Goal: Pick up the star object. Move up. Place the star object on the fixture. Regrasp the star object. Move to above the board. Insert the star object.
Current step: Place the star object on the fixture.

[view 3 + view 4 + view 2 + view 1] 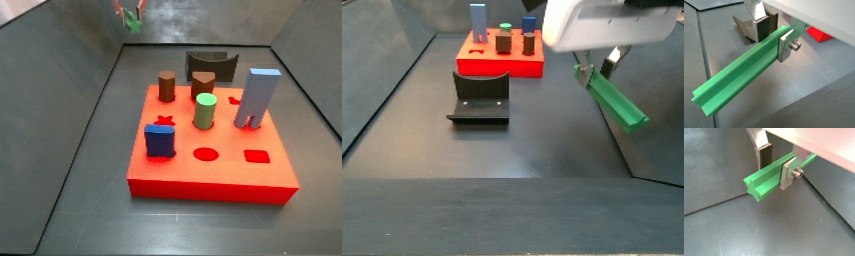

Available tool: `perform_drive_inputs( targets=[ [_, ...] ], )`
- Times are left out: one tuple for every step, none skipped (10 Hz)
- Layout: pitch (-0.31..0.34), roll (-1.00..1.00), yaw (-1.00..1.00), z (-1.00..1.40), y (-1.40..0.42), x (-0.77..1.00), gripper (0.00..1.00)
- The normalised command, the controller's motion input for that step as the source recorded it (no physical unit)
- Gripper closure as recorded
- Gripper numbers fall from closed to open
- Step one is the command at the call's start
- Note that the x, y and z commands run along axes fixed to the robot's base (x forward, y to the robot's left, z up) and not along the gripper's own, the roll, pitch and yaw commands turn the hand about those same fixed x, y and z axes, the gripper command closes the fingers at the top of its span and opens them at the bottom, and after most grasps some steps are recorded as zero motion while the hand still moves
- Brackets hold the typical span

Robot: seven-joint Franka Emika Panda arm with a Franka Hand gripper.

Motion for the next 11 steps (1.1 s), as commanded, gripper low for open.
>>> perform_drive_inputs(
  targets=[
    [0.075, 0.13, 0.01, 1.00, 0.00, -0.04, 1.00],
    [0.078, 0.14, 0.02, 0.88, 0.00, -0.04, 1.00],
    [0.084, 0.15, 0.02, 0.77, 0.00, -0.03, 1.00],
    [0.091, 0.16, 0.03, 0.62, 0.00, -0.02, 1.00],
    [0.095, 0.15, 0.03, 0.50, 0.00, -0.02, 1.00],
    [0.093, 0.13, 0.03, 0.38, 0.00, -0.01, 1.00],
    [0.090, 0.12, 0.03, 0.26, 0.01, -0.01, 1.00],
    [0.163, -0.14, -1.00, -0.12, -0.37, 1.00, 1.00],
    [0.174, -0.15, -1.00, -0.15, -0.36, 1.00, 1.00],
    [0.186, -0.18, -1.00, -0.14, -0.32, 1.00, 1.00],
    [0.200, -0.24, -1.00, -0.13, -0.29, 1.00, 1.00]
  ],
)
